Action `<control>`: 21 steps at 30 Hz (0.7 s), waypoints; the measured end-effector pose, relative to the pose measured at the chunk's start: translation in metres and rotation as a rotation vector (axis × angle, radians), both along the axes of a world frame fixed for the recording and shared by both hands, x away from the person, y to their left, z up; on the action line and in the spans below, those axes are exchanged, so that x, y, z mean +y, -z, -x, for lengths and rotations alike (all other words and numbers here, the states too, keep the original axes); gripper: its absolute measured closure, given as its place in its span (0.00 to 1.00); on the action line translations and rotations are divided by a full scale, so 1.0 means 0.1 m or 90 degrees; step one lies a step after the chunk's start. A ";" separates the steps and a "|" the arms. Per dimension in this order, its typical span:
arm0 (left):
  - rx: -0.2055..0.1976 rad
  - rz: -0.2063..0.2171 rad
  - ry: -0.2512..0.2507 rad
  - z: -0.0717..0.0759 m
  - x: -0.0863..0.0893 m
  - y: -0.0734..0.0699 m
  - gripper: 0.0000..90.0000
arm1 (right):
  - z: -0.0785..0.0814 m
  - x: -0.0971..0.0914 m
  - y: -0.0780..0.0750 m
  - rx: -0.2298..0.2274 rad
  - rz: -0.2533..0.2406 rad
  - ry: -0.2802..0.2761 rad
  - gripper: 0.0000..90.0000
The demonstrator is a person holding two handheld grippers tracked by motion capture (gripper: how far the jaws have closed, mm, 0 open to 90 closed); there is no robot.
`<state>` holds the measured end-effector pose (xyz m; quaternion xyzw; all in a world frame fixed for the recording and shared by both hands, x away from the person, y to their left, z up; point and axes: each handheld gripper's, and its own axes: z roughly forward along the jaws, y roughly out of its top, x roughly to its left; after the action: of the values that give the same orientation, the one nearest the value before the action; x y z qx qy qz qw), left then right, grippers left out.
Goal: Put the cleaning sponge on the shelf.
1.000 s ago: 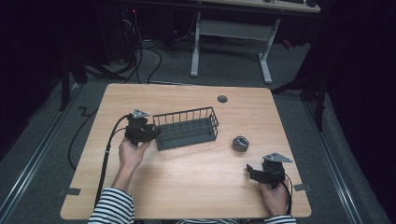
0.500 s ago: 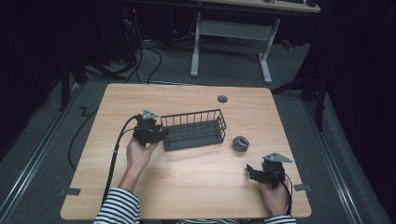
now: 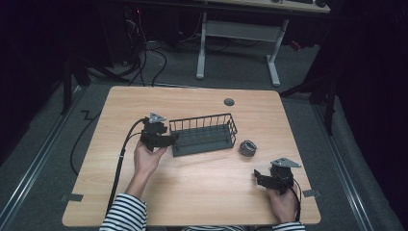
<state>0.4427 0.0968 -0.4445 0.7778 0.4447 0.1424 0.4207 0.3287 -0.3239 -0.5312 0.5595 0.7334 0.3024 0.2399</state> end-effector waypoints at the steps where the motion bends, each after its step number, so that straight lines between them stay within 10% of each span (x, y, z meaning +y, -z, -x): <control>1: -0.008 0.004 -0.002 0.01 0.01 -0.02 0.42 | 0.00 0.00 0.00 0.000 0.000 0.000 0.22; 9: -0.036 -0.001 -0.006 0.16 0.23 -0.15 0.35 | 0.00 0.00 0.00 0.000 0.000 0.000 0.22; 21: -0.025 -0.009 -0.027 0.38 0.63 0.05 0.35 | 0.00 -0.01 0.00 -0.007 -0.001 0.010 0.27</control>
<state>0.4049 0.1599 -0.4494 0.7683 0.4518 0.1695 0.4206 0.3283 -0.3246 -0.5311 0.5637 0.7276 0.3041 0.2458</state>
